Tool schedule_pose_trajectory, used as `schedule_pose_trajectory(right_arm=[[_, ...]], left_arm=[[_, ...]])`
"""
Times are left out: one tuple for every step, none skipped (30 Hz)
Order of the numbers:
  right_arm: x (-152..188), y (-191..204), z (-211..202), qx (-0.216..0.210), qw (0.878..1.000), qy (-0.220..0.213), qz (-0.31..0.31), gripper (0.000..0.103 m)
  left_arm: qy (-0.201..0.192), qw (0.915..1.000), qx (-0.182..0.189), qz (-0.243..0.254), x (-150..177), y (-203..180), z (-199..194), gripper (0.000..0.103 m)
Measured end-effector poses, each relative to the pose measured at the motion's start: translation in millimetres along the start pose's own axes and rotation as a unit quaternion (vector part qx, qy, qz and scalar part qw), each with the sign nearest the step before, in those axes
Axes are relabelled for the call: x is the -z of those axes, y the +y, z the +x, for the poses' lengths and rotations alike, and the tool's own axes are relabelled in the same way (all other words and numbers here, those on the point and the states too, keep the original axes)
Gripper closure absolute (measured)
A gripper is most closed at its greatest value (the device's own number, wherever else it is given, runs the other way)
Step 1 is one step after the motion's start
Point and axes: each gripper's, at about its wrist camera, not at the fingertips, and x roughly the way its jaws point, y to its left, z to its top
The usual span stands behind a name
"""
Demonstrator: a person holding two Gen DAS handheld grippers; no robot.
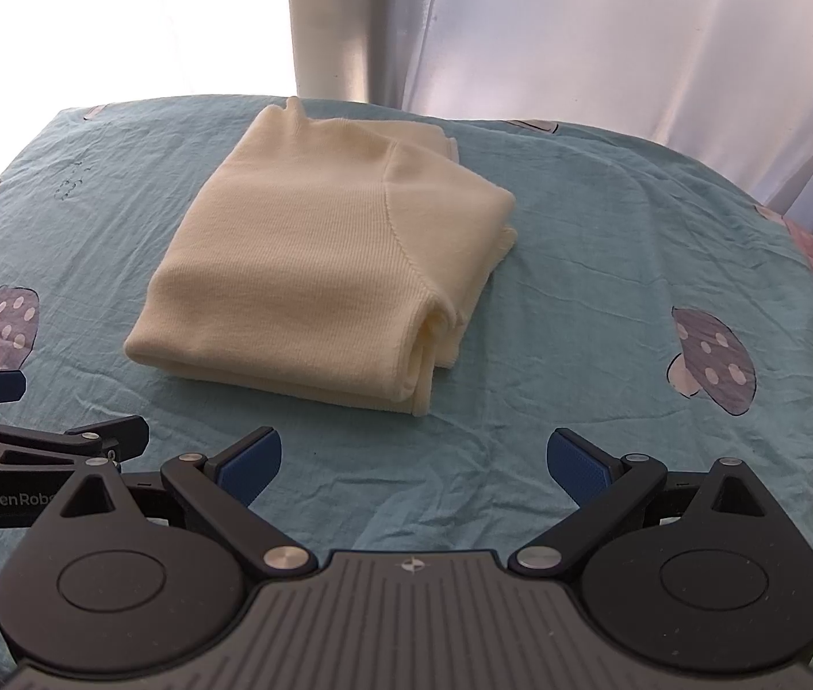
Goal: Fold small clothes
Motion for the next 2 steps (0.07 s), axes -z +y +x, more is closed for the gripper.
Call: schedule_pose_trajectory(right_arm=[[0.1,0.1,-0.1,0.0,1.0,0.0,0.0,0.004],[-0.2,-0.4,0.2,-0.001,1.0,0.0,0.0,0.004]], left_arm=[[0.0,1.0,0.0,0.0,0.0,0.0,0.1,0.0],[0.0,1.0,0.0,0.001,0.1,0.0,0.1,0.0]])
